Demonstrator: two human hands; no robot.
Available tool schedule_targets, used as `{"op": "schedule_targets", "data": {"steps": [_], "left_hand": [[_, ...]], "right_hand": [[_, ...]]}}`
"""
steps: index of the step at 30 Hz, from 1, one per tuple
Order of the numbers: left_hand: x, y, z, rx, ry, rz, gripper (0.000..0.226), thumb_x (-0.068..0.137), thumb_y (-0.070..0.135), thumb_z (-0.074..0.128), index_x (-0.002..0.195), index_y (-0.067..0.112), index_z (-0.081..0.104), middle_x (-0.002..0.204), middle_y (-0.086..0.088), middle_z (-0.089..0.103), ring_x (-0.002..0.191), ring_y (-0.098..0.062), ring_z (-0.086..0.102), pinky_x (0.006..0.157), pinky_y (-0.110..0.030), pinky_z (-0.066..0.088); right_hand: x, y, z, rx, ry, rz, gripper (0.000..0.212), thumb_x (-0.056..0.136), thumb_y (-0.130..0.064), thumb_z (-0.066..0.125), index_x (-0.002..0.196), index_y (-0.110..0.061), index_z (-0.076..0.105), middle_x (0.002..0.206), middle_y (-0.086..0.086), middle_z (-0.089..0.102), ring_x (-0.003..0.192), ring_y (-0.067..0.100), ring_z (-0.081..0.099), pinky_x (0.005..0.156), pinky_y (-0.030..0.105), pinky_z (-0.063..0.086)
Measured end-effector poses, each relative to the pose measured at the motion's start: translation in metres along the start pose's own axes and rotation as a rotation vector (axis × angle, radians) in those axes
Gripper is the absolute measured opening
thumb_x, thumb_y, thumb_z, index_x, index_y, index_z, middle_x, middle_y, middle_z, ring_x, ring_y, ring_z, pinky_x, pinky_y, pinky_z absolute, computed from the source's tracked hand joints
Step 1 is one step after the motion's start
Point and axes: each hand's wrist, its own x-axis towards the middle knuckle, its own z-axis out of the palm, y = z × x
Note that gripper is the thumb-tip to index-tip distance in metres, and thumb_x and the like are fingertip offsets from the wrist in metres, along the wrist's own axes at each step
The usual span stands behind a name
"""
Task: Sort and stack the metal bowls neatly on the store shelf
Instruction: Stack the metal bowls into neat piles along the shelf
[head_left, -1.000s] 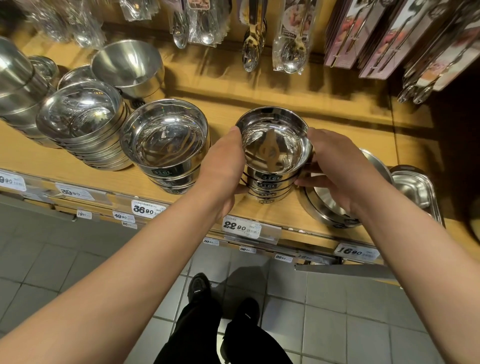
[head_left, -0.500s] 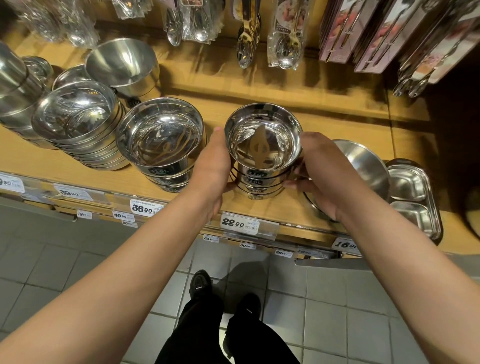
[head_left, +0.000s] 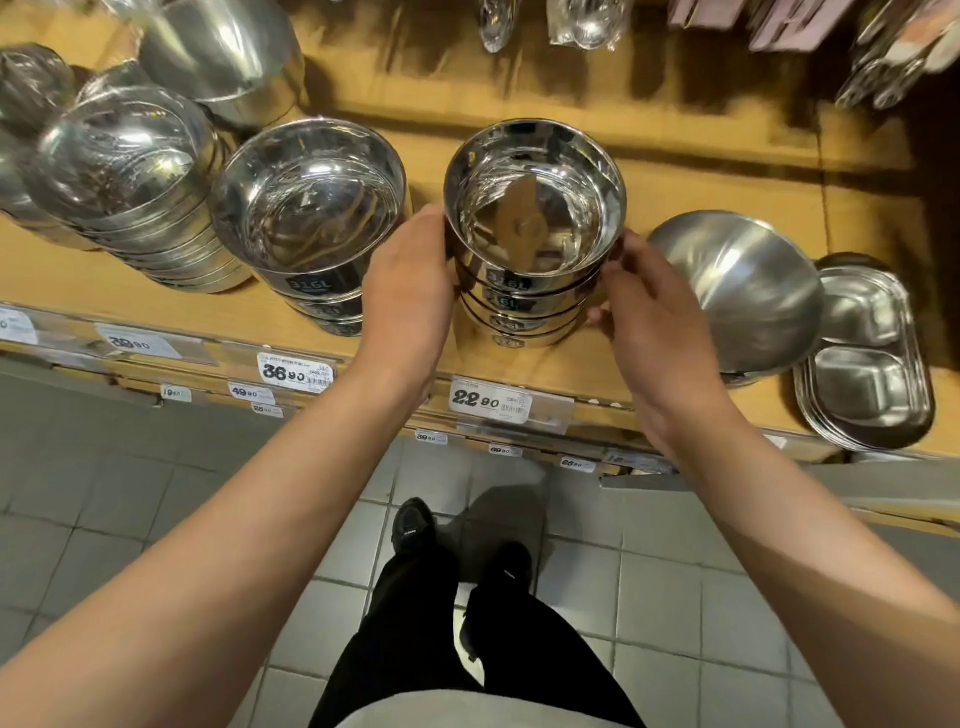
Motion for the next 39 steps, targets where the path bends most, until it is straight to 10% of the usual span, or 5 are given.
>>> {"op": "schedule_targets", "data": {"steps": [15,23,29,35,39], "left_hand": [[0.0,-0.003,0.0,-0.12,-0.047,-0.029,0.025,0.092,0.029,0.051,0.071,0.028,0.062,0.08,-0.001,0.059,0.084,-0.018,0.051,0.097,-0.056,0.051],[0.0,-0.004,0.0,-0.135,-0.065,-0.002,0.024,0.097,0.027,0.05,0.078,0.027,0.065,0.083,0.001,0.061,0.087,-0.015,0.054,0.102,-0.059,0.048],[-0.007,-0.011,-0.001,-0.107,-0.042,0.07,0.041,0.103,0.027,0.044,0.135,0.006,0.058,0.138,-0.015,0.06,0.135,-0.028,0.051,0.116,-0.056,0.038],[-0.044,-0.029,-0.009,-0.133,-0.012,-0.022,0.028,0.1,0.025,0.051,0.083,0.035,0.071,0.071,0.022,0.065,0.072,0.002,0.061,0.085,-0.042,0.056],[-0.069,-0.032,-0.011,-0.025,-0.101,-0.032,0.017,0.092,0.033,0.055,0.081,0.035,0.068,0.078,0.017,0.068,0.083,-0.01,0.065,0.086,-0.05,0.057]], "right_hand": [[0.008,0.004,0.002,-0.029,-0.032,-0.099,0.043,0.097,-0.031,0.039,0.133,-0.037,0.063,0.098,-0.019,0.064,0.089,0.002,0.053,0.077,0.023,0.041],[0.006,0.0,0.002,-0.026,-0.024,-0.067,0.045,0.096,-0.027,0.038,0.13,-0.04,0.065,0.122,-0.014,0.072,0.121,0.01,0.062,0.111,0.049,0.047],[0.003,-0.003,-0.004,-0.006,0.033,-0.028,0.054,0.092,-0.035,0.045,0.144,-0.028,0.057,0.132,-0.003,0.068,0.117,0.012,0.063,0.109,0.046,0.05],[-0.048,0.01,-0.044,0.047,0.152,0.033,0.021,0.105,-0.02,0.054,0.111,-0.031,0.071,0.111,-0.007,0.072,0.109,0.014,0.068,0.098,0.041,0.057],[-0.08,0.019,-0.085,0.036,0.258,0.081,0.022,0.105,-0.016,0.053,0.11,-0.03,0.069,0.109,-0.005,0.073,0.101,0.008,0.07,0.102,0.045,0.055]]}}
